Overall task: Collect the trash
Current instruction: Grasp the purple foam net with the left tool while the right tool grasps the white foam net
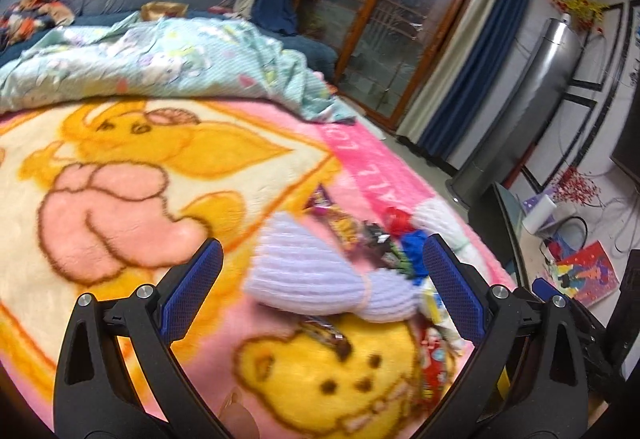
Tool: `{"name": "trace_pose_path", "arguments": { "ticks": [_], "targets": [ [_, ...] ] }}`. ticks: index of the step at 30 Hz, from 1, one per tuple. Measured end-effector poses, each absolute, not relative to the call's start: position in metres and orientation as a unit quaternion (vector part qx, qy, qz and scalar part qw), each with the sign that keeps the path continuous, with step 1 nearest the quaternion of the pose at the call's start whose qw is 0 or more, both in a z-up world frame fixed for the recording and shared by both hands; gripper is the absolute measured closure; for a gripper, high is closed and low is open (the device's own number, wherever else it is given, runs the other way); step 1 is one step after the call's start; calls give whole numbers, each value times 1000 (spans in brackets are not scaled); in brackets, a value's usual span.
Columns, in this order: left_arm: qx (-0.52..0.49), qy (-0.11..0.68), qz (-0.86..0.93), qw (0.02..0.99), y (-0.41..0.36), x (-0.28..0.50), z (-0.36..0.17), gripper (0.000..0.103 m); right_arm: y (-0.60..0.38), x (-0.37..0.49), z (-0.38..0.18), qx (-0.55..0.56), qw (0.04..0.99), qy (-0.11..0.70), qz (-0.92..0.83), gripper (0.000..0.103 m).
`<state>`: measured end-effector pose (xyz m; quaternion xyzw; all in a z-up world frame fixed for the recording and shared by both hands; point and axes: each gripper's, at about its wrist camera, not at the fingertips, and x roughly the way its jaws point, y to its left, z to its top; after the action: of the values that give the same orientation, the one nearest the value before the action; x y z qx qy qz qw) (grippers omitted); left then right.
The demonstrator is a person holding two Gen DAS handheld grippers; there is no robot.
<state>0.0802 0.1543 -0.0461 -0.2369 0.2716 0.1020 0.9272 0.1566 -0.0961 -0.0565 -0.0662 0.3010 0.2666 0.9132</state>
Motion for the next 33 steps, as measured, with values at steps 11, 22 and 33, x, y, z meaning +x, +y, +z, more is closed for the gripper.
{"name": "trace_pose_path", "arguments": {
  "ticks": [11,22,33],
  "targets": [
    [-271,306,68,910,168,92,-72,26,-79,194,-84,-60,893,355,271,41],
    [-272,313,70,907,168,91,-72,71,-85,182,-85,-54,885,354,298,88],
    [-268,262,59,925,167,75,-37,82,-106,165,-53,-27,896,321,307,89]
  ]
}}
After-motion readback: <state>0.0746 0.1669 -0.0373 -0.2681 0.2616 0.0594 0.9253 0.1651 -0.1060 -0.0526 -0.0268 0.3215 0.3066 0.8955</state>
